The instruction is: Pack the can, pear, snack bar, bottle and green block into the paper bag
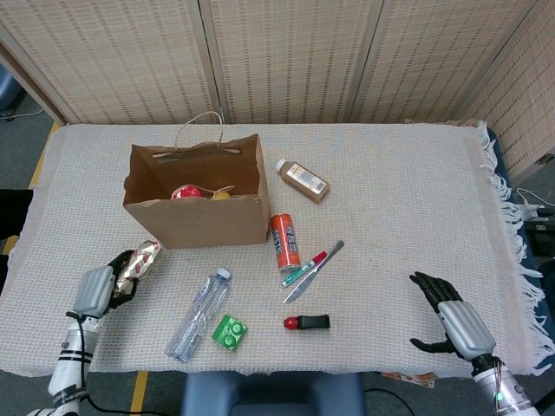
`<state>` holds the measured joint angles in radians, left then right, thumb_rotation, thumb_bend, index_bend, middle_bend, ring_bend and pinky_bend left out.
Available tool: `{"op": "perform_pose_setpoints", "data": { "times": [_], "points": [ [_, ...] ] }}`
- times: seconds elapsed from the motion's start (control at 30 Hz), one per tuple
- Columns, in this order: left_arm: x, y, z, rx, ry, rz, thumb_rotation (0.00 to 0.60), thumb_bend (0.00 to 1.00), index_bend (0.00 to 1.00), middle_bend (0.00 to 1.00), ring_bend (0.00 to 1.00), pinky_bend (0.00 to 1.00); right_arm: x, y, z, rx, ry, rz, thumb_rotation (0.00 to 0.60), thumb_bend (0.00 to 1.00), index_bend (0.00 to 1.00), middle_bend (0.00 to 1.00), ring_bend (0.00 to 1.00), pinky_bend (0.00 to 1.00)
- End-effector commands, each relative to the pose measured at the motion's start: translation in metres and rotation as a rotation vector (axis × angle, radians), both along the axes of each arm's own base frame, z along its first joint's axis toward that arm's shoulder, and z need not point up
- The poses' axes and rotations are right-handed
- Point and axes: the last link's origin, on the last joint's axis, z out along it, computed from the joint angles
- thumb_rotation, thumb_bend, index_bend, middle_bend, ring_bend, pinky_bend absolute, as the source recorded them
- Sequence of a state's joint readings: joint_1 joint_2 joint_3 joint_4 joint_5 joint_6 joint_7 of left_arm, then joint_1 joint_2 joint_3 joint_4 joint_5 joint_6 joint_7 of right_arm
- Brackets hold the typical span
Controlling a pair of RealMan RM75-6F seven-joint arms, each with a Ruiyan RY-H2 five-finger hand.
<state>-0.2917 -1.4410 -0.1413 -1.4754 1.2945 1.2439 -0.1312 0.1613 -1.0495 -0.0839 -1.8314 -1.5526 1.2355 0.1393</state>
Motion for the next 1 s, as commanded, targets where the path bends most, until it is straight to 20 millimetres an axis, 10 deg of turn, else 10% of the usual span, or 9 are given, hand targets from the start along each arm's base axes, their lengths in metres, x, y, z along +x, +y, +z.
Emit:
{"op": "perform_pose_setpoints", "data": {
  "times": [0.03, 0.47, 1.0],
  "points": [
    [0.005, -0.013, 0.048, 0.102, -0.277, 0.133, 0.600, 0.74, 0.72, 0.76, 0.74, 0.81, 0.000, 0.000, 0.000, -0.002, 0.002, 0.003, 0.600, 0.05, 0.00, 0.00, 0.00, 0.00],
    [0.073, 0.049, 0.122, 0.283, -0.391, 0.017, 0.600, 0.74, 0.72, 0.76, 0.74, 0.81, 0.002, 0.000, -0.002, 0.007, -0.004, 0.015, 0.600, 0.05, 0.00, 0.00, 0.00, 0.00],
    [0.181, 0.143, 0.092, 0.191, 0.108, -0.349, 0.600, 0.73, 0.71, 0.75, 0.74, 0.80, 0.002, -0.001, -0.001, 0.028, -0.007, -0.002, 0.600, 0.05, 0.00, 0.00, 0.00, 0.00]
  ]
}}
